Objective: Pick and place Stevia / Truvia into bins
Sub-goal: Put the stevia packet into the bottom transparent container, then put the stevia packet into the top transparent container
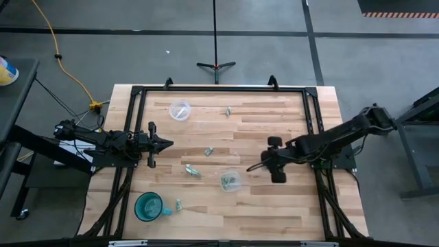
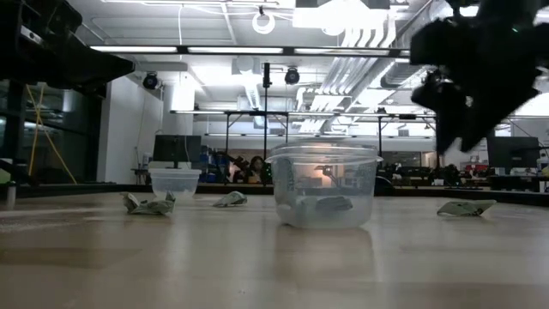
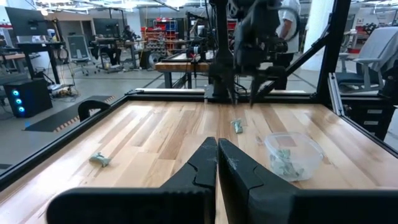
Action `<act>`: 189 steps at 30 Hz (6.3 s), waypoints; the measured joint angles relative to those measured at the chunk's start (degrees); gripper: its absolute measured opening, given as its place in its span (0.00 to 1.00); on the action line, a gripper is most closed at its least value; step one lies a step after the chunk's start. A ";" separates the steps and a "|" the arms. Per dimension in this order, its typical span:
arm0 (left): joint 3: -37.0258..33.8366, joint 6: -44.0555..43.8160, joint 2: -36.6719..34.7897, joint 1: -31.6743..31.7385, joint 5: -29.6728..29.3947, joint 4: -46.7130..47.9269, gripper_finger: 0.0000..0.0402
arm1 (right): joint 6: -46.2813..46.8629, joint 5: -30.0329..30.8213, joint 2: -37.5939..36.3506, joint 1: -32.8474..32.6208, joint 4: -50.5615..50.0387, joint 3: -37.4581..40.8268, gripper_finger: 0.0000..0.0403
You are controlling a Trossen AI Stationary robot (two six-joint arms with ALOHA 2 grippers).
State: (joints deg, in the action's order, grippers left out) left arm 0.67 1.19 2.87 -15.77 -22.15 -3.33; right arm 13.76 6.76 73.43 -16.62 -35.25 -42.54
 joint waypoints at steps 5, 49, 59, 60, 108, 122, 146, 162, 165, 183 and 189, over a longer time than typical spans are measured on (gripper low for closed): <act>0.01 0.00 0.00 0.00 0.00 0.00 0.12 | 1.08 0.42 0.39 -0.02 4.23 5.16 0.43; 0.02 0.00 0.00 0.00 -0.73 -0.02 0.12 | -19.76 -6.08 13.04 0.05 72.96 11.85 0.02; 0.02 0.00 0.00 0.00 -0.96 -0.04 0.12 | -17.07 -9.13 20.85 0.02 61.80 0.98 0.11; 0.02 0.01 -0.01 0.00 -0.96 -0.04 0.12 | -17.20 -9.53 20.83 0.00 61.93 0.50 0.14; 0.17 0.48 2.83 0.03 -3.56 -11.40 0.60 | -18.18 11.87 -60.30 4.22 49.51 41.77 0.03; 22.11 -0.49 45.44 0.00 6.78 1.85 0.71 | -19.93 13.07 -60.28 4.22 48.94 41.77 0.02; 35.12 -8.86 78.99 0.00 15.65 19.02 0.59 | -20.24 13.03 -60.15 4.22 46.56 41.77 0.00; 35.30 -4.51 83.54 -0.02 15.39 15.92 0.31 | -20.24 13.03 -59.95 4.22 46.54 41.77 0.00; 35.54 -2.20 83.42 0.11 15.02 16.63 0.15 | -20.24 13.03 -59.95 4.22 46.52 41.77 0.00; 48.11 6.52 74.53 23.66 -7.89 38.27 0.07 | -20.17 13.01 -59.95 4.22 46.56 41.77 0.00; 48.02 7.84 75.17 36.60 -2.40 38.18 0.11 | -20.19 13.01 -59.95 4.22 46.26 41.77 0.00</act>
State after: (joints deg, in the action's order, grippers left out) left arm 48.69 9.03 78.04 20.83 -24.56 34.85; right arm -6.44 19.77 13.47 -12.40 11.01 -0.78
